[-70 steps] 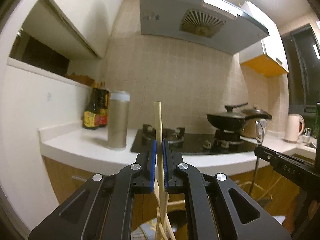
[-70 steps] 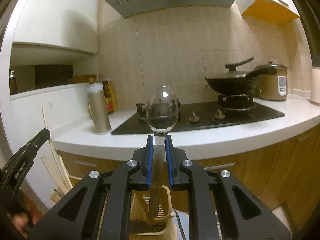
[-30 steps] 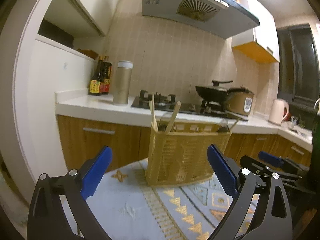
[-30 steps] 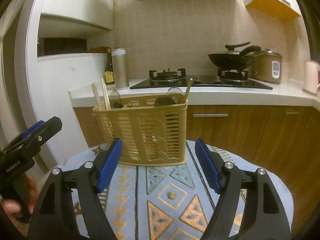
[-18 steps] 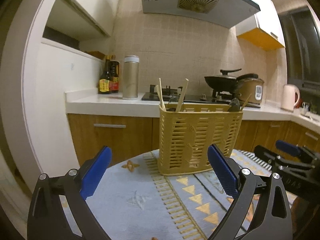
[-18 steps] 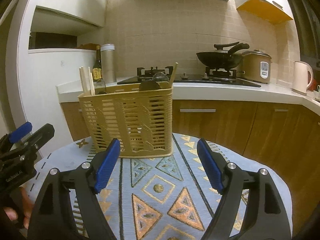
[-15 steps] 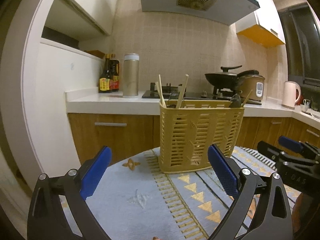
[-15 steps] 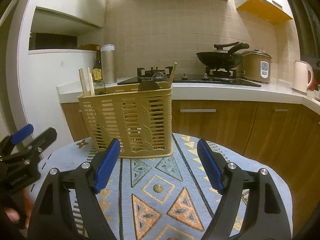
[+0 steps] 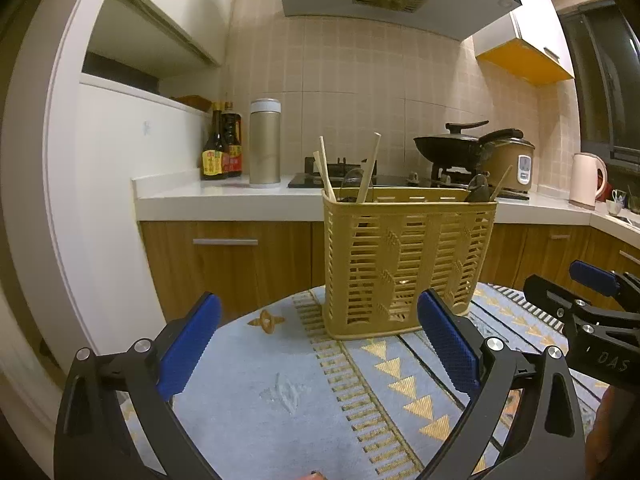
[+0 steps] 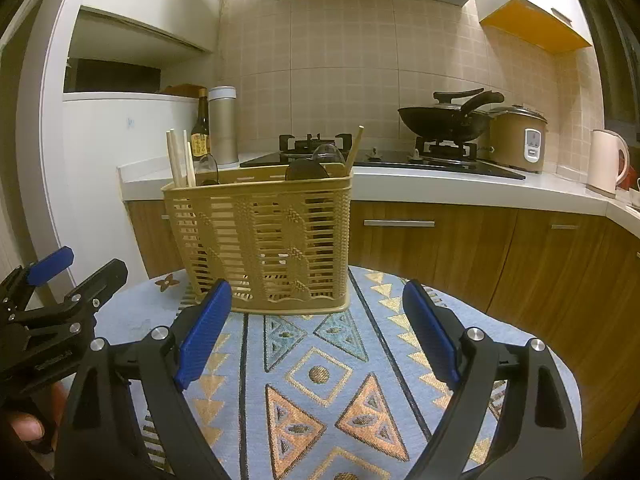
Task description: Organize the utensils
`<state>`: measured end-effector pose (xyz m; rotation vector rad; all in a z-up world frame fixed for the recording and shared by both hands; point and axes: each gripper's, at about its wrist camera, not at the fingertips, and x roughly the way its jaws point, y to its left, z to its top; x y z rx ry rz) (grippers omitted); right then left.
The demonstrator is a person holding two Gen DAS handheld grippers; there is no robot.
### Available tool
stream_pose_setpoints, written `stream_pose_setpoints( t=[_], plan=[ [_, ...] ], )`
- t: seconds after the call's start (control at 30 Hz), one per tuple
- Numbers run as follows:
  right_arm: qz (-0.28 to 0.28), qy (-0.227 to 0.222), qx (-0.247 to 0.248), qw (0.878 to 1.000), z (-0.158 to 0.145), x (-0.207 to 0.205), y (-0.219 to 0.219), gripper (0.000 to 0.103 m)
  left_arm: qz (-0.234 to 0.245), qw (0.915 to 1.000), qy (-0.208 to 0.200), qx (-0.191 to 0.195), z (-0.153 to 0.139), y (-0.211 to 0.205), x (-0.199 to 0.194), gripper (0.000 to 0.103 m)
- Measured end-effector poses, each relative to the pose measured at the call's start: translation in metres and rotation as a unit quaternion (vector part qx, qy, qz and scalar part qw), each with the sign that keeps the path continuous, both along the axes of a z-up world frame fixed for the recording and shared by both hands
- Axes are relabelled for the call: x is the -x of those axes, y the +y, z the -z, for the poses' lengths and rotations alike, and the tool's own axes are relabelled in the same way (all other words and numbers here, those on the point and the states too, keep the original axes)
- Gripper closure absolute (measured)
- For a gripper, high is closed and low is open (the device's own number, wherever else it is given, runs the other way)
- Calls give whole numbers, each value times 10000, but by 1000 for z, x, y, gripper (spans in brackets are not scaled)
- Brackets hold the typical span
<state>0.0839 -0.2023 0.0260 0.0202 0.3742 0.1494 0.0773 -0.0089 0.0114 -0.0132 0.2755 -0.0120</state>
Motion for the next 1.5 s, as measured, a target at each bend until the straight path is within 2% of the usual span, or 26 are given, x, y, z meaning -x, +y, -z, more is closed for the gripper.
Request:
stream_pose_setpoints(
  t=[0.47,0.9,1.5],
  plan=[
    [-3,-21,-26,10000,0,1,0,16,38,10000,44,-23,2,-1,-1,8],
    [-38,-54,-8,10000,-2,3,3,16,48,9998,143,99,4,1,-4,8],
    [-40,-22,-34,10000,-2,3,1,16,122,9998,151,14,3,-2,-3,8]
  ],
)
